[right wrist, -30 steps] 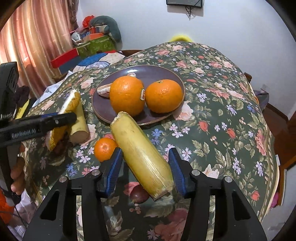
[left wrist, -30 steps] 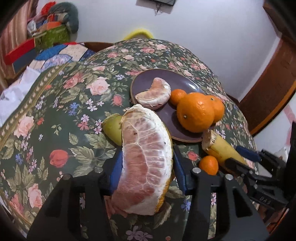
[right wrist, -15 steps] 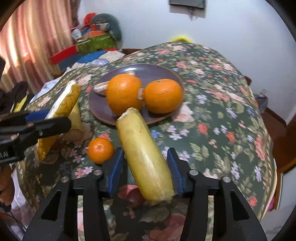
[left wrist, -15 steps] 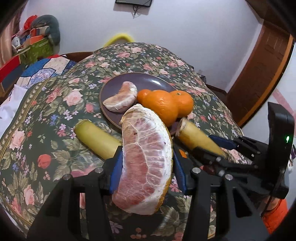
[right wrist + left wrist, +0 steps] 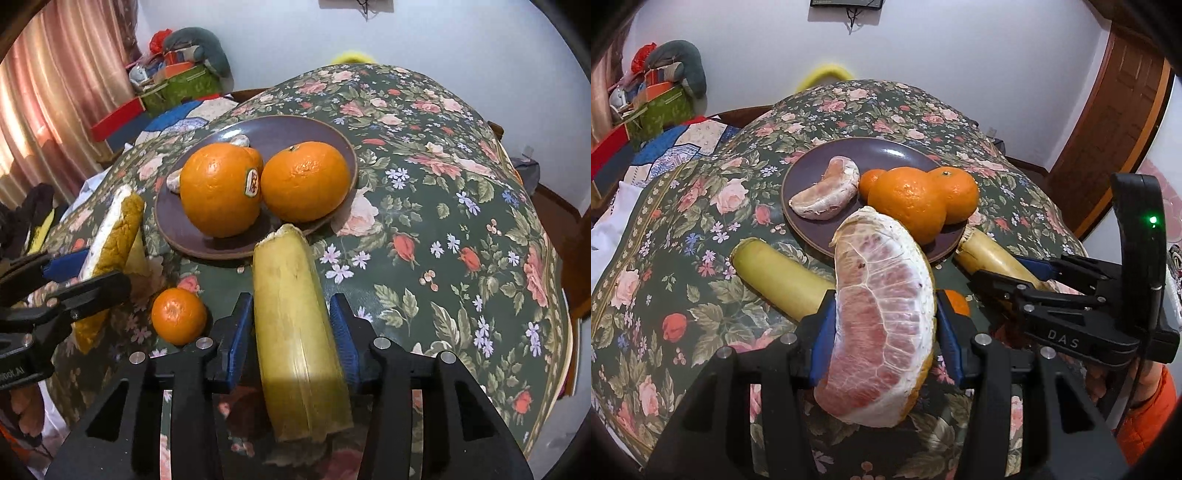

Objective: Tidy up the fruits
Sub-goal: 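Carry the pomelo segment toward the plate with the left tool while the right tool grasps a yellow husk-wrapped cylinder, then lower the pomelo segment onto the plate with the left tool while the right tool sets the yellow cylinder there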

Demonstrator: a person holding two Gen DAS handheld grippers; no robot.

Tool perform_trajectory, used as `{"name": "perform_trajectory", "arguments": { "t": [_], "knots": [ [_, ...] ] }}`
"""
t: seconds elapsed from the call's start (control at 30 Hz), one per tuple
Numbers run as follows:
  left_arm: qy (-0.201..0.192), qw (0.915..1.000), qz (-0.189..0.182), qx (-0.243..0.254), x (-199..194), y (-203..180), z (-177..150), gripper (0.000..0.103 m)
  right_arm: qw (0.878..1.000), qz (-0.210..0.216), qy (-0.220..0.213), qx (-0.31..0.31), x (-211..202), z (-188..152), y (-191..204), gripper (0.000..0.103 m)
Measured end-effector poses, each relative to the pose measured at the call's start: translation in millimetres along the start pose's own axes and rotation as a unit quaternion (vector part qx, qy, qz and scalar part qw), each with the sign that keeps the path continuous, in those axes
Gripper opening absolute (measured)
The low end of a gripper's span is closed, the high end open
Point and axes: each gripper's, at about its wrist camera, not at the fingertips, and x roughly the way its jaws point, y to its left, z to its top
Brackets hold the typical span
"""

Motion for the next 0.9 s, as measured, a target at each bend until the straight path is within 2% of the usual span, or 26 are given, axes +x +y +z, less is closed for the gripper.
{"name": "perform_trajectory", "arguments": {
  "t": [0.23, 0.4, 0.7, 0.9],
  "knots": [
    [0.003, 1.0, 0.007, 0.0, -0.3, 2.0, 4.6, 0.05, 1.0, -0.003, -0.02, 0.01, -8.5, 0.2, 4.1, 0.035],
    [-0.007, 0.9999, 0.012, -0.001, -6.9, 5.5, 11.0, 0.05, 0.999, 0.002, -0.052, 0.016, -29.4, 4.8, 6.8, 0.035],
    [-0.049, 0.9986, 0.011, -0.017, -25.3, 15.6, 40.7, 0.05, 0.993, 0.003, -0.115, 0.019, -65.3, 28.3, 12.1, 0.034],
    [-0.068, 0.9973, 0.006, -0.027, -29.1, 21.8, 60.0, 0.05, 0.991, 0.008, -0.132, 0.022, -67.9, 45.0, 10.9, 0.034]
  ]
}}
